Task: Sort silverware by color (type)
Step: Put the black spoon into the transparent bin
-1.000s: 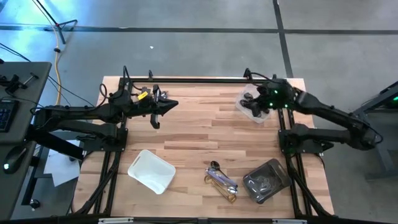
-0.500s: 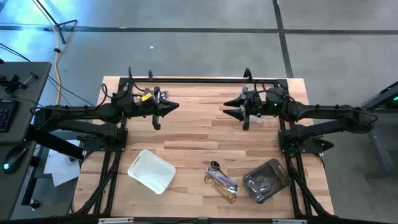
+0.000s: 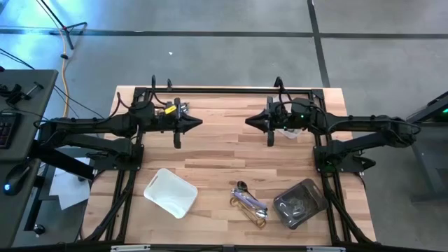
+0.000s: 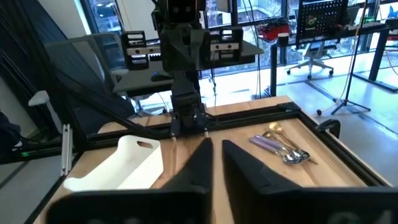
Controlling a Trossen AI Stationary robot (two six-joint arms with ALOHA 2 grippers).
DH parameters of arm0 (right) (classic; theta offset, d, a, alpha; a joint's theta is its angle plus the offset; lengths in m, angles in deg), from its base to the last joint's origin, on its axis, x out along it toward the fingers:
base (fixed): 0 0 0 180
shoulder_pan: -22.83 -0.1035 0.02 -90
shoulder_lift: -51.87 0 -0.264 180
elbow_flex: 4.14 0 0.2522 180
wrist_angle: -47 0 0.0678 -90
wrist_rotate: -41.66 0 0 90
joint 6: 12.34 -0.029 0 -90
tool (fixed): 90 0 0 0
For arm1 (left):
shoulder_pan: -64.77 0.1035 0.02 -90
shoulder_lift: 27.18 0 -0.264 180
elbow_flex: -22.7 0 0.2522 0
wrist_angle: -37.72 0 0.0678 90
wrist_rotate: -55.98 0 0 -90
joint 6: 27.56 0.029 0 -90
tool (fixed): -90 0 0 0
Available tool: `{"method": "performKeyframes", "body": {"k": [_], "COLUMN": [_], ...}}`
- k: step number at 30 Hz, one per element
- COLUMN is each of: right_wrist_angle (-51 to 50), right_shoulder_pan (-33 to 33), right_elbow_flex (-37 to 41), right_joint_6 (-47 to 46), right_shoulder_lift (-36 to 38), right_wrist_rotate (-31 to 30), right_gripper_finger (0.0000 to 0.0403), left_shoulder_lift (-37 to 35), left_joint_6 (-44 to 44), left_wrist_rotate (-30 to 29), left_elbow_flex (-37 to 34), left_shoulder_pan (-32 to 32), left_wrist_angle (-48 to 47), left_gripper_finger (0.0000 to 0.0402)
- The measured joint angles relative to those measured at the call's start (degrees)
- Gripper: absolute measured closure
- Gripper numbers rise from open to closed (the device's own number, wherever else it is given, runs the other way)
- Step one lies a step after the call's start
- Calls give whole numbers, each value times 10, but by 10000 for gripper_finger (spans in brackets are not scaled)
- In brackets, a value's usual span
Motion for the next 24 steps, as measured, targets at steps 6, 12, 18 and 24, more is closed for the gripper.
{"method": "performKeyframes", "body": {"k": [6, 12, 18, 24], "right_wrist_angle": [1, 1, 5, 5], "right_shoulder_pan": [0, 0, 0, 0], "right_elbow_flex": [0, 0, 1, 1], "right_joint_6": [2, 1, 2, 2], "right_shoulder_lift": [0, 0, 0, 0], "right_wrist_rotate": [0, 1, 6, 8], "right_gripper_finger": [398, 402, 402, 403], "left_shoulder_lift": [0, 0, 0, 0], "left_joint_6": [1, 1, 1, 1], "left_wrist_rotate": [0, 0, 1, 1], "left_elbow_flex": [0, 0, 0, 0], "left_shoulder_pan": [0, 0, 0, 0], "left_wrist_angle": [-1, -1, -1, -1], "left_gripper_finger": [401, 401, 401, 402]}}
